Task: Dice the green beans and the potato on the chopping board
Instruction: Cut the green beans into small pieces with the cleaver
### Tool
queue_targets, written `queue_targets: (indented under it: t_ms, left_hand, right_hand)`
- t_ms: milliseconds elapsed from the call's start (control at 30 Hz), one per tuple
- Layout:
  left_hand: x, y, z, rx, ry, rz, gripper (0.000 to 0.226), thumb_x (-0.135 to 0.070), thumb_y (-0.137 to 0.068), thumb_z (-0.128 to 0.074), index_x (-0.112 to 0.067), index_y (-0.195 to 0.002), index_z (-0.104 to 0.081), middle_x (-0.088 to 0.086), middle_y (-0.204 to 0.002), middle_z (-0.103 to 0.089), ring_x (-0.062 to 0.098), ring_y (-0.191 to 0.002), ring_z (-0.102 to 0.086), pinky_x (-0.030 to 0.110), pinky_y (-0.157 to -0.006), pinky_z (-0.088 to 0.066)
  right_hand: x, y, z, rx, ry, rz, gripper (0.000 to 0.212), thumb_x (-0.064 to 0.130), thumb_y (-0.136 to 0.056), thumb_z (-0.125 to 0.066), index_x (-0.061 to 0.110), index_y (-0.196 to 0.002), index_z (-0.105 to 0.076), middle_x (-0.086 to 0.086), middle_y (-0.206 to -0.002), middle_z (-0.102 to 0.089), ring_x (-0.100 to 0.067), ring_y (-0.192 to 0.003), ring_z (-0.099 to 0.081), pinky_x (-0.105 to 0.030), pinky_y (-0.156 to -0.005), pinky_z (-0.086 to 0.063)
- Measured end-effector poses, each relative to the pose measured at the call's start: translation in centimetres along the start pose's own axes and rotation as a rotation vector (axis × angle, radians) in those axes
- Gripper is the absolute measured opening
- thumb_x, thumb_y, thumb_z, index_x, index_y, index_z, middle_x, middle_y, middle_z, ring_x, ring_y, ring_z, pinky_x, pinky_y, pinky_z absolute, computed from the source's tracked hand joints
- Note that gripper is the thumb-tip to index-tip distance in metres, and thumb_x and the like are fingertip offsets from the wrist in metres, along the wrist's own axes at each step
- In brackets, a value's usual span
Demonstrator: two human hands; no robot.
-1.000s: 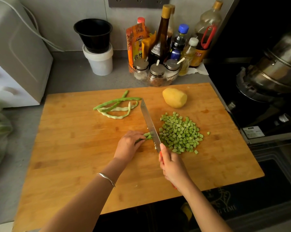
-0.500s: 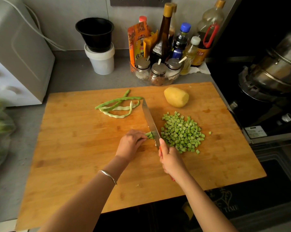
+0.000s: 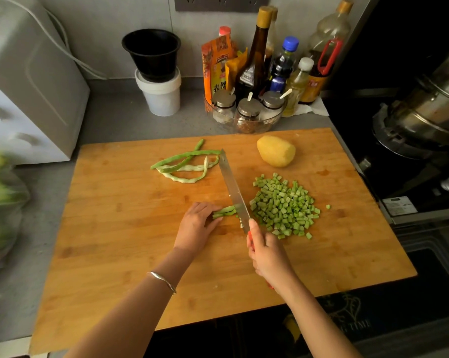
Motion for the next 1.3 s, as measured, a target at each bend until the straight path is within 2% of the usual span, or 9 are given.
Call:
queue_targets:
  t_ms: [233,400,500,633,833,1000,1100,1300]
  left_hand:
    - [0.2,-0.2,-0.1,-0.001,0.014,0.043,0.022,-0.017,-0.079,-0.075,-0.012,-0.101,-0.072,0.000,-0.093,-0.069,0.016,-0.090,-0.057,0.022,-0.082,-0.045]
    - [0.0,-0.3,0.1,0.006,0.024,0.044,0.020,-0.016,-0.079,-0.075,-0.011,-0.099,-0.073,0.001,-0.090,-0.069,0.018,-0.086,-0.058,0.025,-0.081,-0.045]
    - [0.1,-0.3,0.1,0.013,0.021,0.053,0.021,-0.018,-0.080,-0.074,-0.012,-0.100,-0.072,0.001,-0.092,-0.069,0.016,-0.088,-0.057,0.026,-0.082,-0.046]
    - [0.2,-0.3,0.0,0.001,0.034,0.083,0.021,-0.019,-0.080,-0.074,-0.014,-0.101,-0.072,0.000,-0.093,-0.067,0.012,-0.089,-0.053,0.015,-0.080,-0.037]
    - [-0.6,-1.0,-0.8,0.015,0.084,0.088,0.025,-0.025,-0.081,-0.073,-0.017,-0.104,-0.070,-0.002,-0.099,-0.067,0.010,-0.094,-0.051,0.022,-0.086,-0.041]
    - [-0.1,-0.6,-0.7,0.029,0.065,0.085,0.030,-0.028,-0.078,-0.075,-0.017,-0.105,-0.068,-0.002,-0.102,-0.065,0.013,-0.097,-0.053,0.018,-0.088,-0.037]
    - [0.1,-0.4,-0.6,0.027,0.062,0.085,0.025,-0.022,-0.078,-0.076,-0.015,-0.101,-0.070,0.001,-0.098,-0.067,0.017,-0.096,-0.055,0.012,-0.086,-0.033]
    - [0.1,-0.7,-0.8,0.026,0.076,0.103,0.021,-0.019,-0.078,-0.076,-0.014,-0.098,-0.072,0.000,-0.096,-0.068,0.014,-0.096,-0.054,0.011,-0.085,-0.033]
  right_hand:
    - [-0.9,-0.3,-0.8,-0.038,0.090,-0.065,0.060,0.061,-0.096,-0.031,0.016,-0.060,-0.044,0.008,-0.037,-0.038,-0.012,-0.040,-0.036,-0.027,-0.047,-0.028]
    - [-0.1,-2.3,-1.8,-0.054,0.200,-0.095,0.060,0.064,-0.096,-0.027,0.018,-0.063,-0.047,0.002,-0.055,-0.047,-0.020,-0.051,-0.044,-0.027,-0.051,-0.033]
    - [-0.4,-2.5,-1.2,-0.042,0.107,-0.118,0.060,0.062,-0.096,-0.028,0.016,-0.063,-0.048,0.005,-0.048,-0.042,-0.016,-0.044,-0.040,-0.027,-0.047,-0.029]
    - [-1.5,-0.8,0.2,0.013,-0.052,-0.146,0.055,0.056,-0.099,-0.031,0.014,-0.067,-0.045,0.007,-0.044,-0.033,-0.011,-0.035,-0.029,-0.022,-0.039,-0.021]
    - [-1.5,-0.2,2.2,-0.052,-0.056,-0.102,0.054,0.054,-0.099,-0.033,0.013,-0.065,-0.044,0.004,-0.046,-0.034,-0.011,-0.036,-0.030,-0.024,-0.041,-0.024]
    - [-0.3,0.4,1.7,0.014,-0.069,-0.046,0.054,0.055,-0.099,-0.034,0.014,-0.066,-0.045,0.003,-0.047,-0.031,-0.012,-0.036,-0.028,-0.022,-0.037,-0.022]
    - [-0.1,0.3,1.1,0.028,-0.018,-0.018,0.055,0.059,-0.097,-0.034,0.015,-0.066,-0.045,0.004,-0.046,-0.033,-0.011,-0.037,-0.030,-0.024,-0.041,-0.024]
    - [-0.8,-0.1,0.4,0.022,0.035,-0.055,0.056,0.061,-0.096,-0.033,0.016,-0.065,-0.045,0.007,-0.042,-0.036,-0.009,-0.038,-0.033,-0.027,-0.046,-0.026]
Point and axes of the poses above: each hand's wrist, its own y-axis away from the middle knuckle, its own z-axis out of the back of the hand, x = y × z, the point moved 8 cm from there along -y, towards the middle knuckle
